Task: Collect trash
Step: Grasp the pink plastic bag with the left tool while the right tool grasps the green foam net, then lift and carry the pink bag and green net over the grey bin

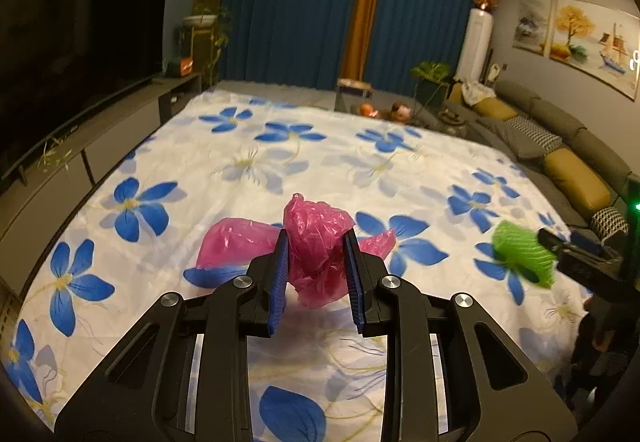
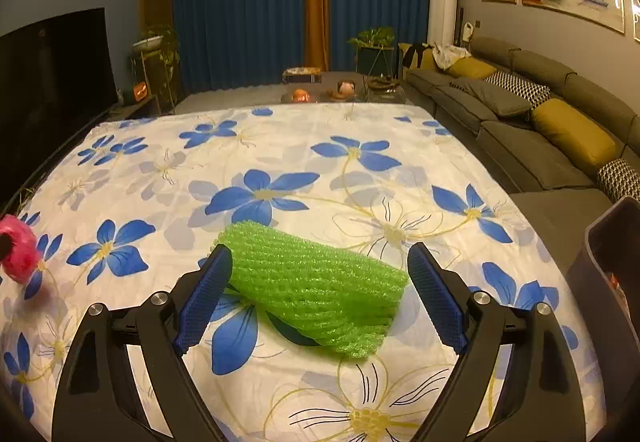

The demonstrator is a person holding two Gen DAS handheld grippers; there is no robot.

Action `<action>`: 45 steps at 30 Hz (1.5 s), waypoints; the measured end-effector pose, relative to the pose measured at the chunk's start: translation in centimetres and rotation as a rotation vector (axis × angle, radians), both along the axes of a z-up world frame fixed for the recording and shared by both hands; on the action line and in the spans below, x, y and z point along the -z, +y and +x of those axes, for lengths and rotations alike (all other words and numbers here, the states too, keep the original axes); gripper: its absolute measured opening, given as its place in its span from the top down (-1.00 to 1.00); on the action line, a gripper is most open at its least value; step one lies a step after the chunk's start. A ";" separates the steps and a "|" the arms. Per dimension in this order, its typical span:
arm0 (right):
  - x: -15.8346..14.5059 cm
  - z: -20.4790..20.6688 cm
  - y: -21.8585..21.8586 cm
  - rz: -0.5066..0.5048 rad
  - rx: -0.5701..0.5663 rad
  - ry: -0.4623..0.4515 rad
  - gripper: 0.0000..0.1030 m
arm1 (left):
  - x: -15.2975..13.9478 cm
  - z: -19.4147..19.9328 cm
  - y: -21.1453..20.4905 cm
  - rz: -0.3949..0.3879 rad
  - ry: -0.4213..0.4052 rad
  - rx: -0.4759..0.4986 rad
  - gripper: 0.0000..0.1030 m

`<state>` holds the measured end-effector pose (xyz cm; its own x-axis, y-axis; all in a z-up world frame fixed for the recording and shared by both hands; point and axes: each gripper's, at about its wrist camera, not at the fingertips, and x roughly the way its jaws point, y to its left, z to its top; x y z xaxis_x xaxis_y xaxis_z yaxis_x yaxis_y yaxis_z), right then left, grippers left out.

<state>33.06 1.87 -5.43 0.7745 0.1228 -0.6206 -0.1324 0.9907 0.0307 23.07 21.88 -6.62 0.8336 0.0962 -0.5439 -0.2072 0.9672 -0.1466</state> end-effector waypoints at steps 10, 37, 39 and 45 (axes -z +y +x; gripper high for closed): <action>1.6 1.6 0.4 -0.010 -0.017 0.116 -0.24 | -0.7 -0.8 -0.4 -0.004 -0.033 0.022 0.51; -0.4 -2.0 0.0 0.014 -0.073 0.013 0.74 | -0.9 -0.8 -1.4 0.019 -0.035 0.050 0.51; -1.3 -2.6 -0.6 0.021 -0.069 -0.008 0.74 | -1.3 -1.1 -1.8 0.027 -0.042 0.057 0.51; -3.7 -4.9 -2.5 0.043 -0.060 -0.075 0.74 | -3.2 -2.3 -4.2 0.056 -0.077 0.094 0.51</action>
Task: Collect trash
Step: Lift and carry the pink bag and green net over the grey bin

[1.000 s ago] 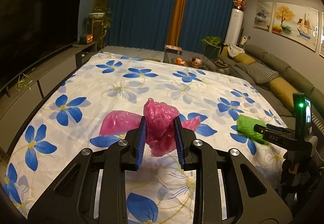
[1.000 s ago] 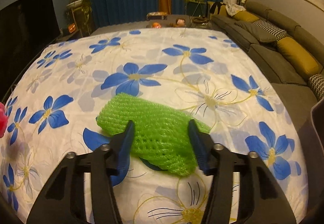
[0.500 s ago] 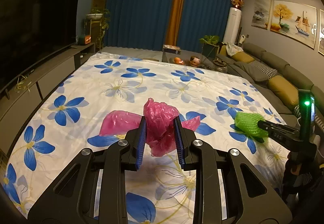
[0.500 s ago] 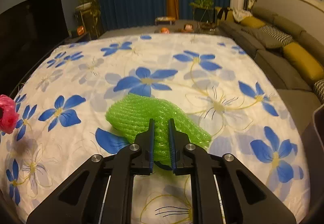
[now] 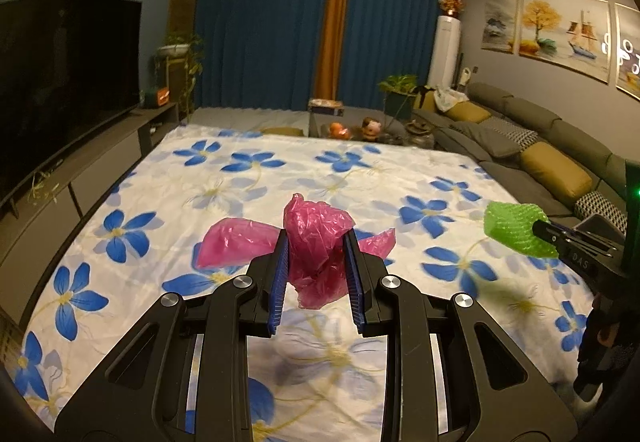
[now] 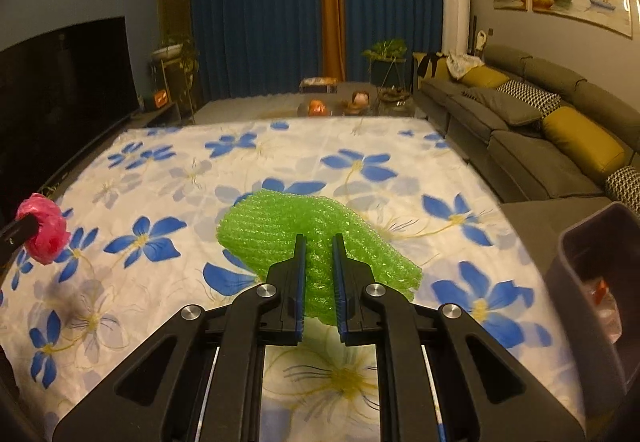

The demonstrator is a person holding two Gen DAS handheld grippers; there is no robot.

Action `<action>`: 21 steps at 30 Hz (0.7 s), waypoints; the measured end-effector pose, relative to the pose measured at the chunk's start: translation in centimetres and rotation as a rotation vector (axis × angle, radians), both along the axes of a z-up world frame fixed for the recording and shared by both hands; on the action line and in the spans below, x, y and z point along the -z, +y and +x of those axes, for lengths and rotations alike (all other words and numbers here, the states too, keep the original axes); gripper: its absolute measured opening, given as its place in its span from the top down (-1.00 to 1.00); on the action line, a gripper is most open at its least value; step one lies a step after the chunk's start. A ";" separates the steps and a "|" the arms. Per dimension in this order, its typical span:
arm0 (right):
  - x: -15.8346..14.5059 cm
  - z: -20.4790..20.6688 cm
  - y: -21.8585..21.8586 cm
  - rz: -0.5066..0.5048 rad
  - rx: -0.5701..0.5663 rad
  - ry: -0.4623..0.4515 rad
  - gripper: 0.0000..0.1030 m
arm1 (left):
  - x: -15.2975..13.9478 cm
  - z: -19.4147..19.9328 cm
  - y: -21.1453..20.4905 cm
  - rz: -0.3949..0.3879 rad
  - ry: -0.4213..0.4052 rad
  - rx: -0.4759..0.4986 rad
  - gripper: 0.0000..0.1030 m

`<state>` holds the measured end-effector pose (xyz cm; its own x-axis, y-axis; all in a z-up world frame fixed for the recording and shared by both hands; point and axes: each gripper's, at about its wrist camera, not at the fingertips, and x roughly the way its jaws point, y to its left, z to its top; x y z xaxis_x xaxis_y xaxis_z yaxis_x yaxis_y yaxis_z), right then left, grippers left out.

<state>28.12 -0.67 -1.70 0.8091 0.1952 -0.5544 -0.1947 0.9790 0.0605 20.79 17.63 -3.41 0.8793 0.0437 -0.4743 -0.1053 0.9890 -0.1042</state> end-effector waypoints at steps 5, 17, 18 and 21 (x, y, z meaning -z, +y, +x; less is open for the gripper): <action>-2.1 -2.7 -2.3 0.033 0.012 -0.071 0.74 | -2.1 -0.9 -3.5 0.034 -0.039 0.058 0.51; -4.8 -7.5 -11.0 0.055 0.122 -0.171 0.74 | -4.7 -1.8 -15.6 0.055 -0.078 0.287 0.51; -4.8 -7.8 -11.6 0.055 0.133 -0.175 0.74 | -4.7 -1.8 -16.8 0.056 -0.080 0.310 0.51; -4.8 -8.6 -14.4 0.057 0.180 -0.187 0.74 | -4.8 -1.6 -20.0 0.052 -0.084 0.370 0.51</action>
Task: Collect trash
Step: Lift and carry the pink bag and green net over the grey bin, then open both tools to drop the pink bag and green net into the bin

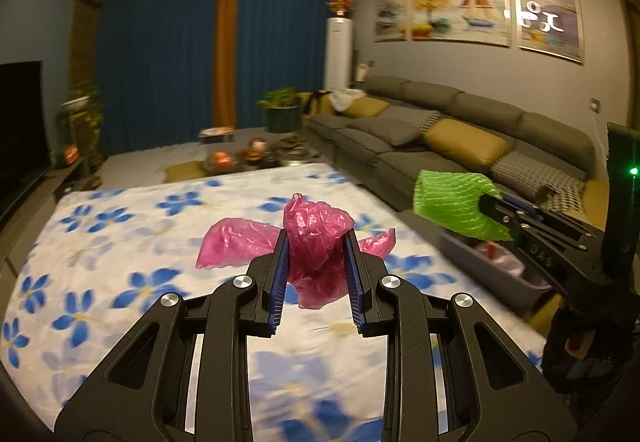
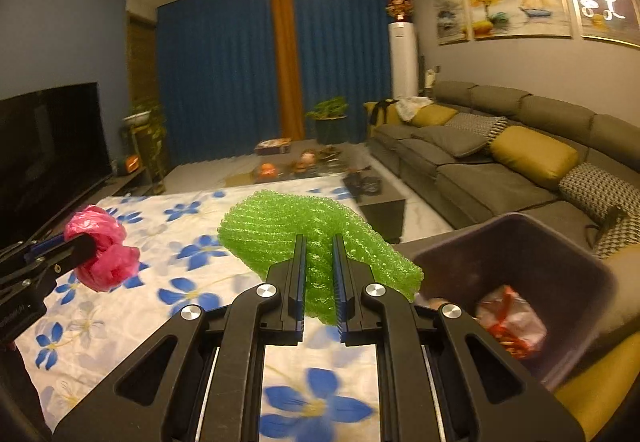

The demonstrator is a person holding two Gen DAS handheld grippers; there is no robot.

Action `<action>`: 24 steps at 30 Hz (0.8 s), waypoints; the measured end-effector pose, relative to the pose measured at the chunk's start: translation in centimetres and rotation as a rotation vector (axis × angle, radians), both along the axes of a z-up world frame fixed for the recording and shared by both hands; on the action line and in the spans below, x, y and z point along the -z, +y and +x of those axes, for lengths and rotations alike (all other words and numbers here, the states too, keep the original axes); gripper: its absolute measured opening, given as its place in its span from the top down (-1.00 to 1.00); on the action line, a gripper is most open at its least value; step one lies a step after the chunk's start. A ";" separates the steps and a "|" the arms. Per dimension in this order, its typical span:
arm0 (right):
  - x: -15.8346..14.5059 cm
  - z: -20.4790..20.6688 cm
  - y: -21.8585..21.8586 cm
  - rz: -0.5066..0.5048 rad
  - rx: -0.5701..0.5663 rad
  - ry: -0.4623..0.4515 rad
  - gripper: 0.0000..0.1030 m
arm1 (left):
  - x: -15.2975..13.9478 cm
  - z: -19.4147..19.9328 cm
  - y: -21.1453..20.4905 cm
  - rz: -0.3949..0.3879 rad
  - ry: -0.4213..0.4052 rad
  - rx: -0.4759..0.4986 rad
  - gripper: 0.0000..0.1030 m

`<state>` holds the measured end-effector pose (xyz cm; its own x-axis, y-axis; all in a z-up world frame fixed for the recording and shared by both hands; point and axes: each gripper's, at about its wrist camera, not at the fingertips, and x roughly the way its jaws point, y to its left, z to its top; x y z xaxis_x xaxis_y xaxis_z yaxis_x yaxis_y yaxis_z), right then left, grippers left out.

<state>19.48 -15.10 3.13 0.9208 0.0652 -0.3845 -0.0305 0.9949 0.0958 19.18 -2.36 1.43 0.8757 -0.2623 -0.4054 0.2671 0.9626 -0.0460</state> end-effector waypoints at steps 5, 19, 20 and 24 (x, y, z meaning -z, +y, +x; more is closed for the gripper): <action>0.3 -1.3 -4.6 0.018 0.084 -0.006 0.74 | 0.0 0.3 -4.6 -0.024 0.000 0.094 0.51; 1.2 -3.0 -13.6 0.067 0.262 -0.014 0.74 | 0.7 3.4 -17.2 -0.015 0.021 0.295 0.50; 1.3 -3.0 -14.0 0.069 0.269 -0.013 0.74 | 0.9 3.6 -17.8 -0.014 0.022 0.301 0.50; 1.5 -3.0 -15.4 0.076 0.294 -0.012 0.72 | 1.6 4.8 -20.6 -0.024 0.044 0.337 0.50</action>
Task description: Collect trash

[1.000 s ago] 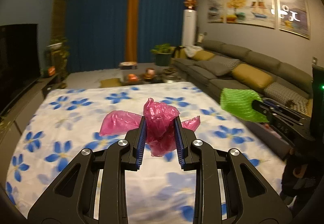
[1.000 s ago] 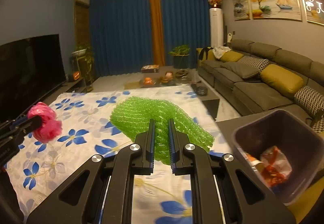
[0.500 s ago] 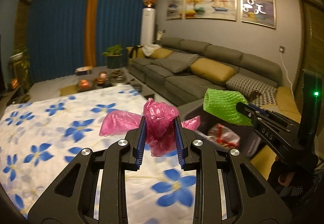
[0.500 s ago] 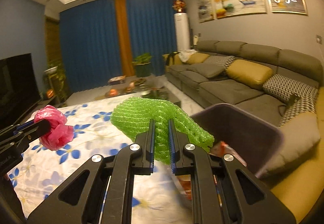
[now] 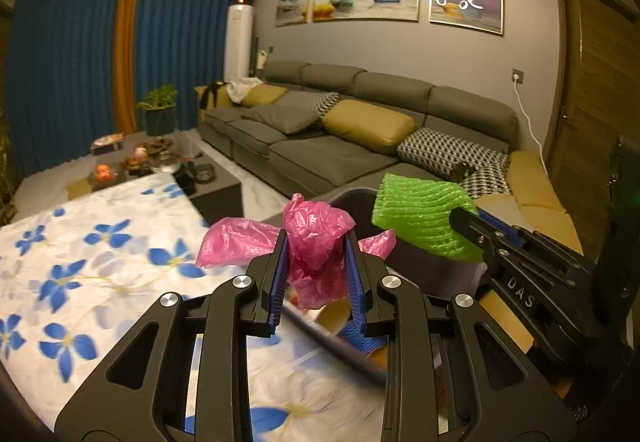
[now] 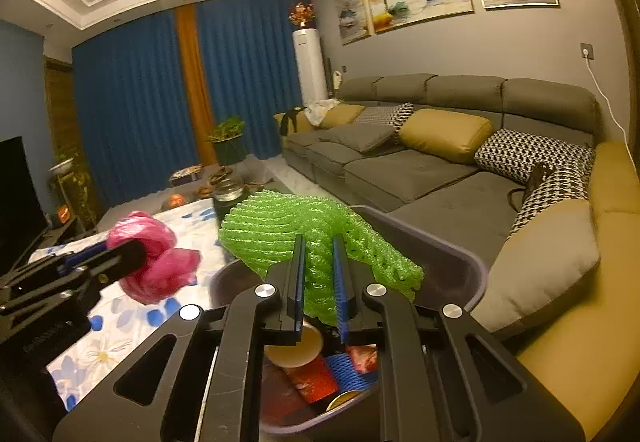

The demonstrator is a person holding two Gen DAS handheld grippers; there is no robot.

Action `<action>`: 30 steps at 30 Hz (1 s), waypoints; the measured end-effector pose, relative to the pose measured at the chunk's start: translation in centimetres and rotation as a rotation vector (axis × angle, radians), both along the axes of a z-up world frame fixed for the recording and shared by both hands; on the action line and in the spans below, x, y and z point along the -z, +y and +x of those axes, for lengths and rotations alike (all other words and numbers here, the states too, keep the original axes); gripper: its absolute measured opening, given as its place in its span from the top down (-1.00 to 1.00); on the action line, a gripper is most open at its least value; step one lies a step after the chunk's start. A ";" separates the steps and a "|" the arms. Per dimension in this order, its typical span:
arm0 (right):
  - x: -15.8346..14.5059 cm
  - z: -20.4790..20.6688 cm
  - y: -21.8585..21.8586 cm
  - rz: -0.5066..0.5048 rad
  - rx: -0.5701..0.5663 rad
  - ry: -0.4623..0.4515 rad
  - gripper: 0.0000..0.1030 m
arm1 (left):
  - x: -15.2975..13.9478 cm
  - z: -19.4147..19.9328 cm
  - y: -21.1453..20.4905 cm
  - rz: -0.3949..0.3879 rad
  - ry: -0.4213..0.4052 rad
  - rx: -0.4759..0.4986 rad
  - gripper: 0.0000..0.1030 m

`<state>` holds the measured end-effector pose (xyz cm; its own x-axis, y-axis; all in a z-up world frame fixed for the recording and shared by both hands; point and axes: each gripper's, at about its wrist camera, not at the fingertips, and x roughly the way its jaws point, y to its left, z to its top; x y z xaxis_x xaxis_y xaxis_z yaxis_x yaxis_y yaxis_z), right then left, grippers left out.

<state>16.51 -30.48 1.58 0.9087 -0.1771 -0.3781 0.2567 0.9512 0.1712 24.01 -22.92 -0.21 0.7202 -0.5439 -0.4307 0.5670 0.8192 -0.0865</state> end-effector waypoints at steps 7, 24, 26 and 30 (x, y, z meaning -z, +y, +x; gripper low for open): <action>0.1 0.8 -0.7 0.007 0.015 0.003 0.66 | 1.5 1.7 -2.7 0.005 0.030 0.032 0.49; 1.3 1.1 -2.3 0.045 0.047 0.036 -0.05 | 3.0 3.4 -1.8 -0.016 0.074 0.002 -0.50; 0.9 0.6 -1.8 0.025 0.050 0.030 -0.28 | 2.9 3.0 -0.9 -0.003 0.070 -0.045 -0.59; 0.1 -0.9 0.0 -0.038 0.051 0.011 -0.66 | 2.5 1.3 1.0 0.047 0.026 -0.127 -0.75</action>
<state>15.59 -30.47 1.46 0.8939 -0.2372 -0.3803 0.3064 0.9427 0.1322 25.33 -21.96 -2.71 0.7700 -0.4279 -0.4733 0.4565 0.8877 -0.0599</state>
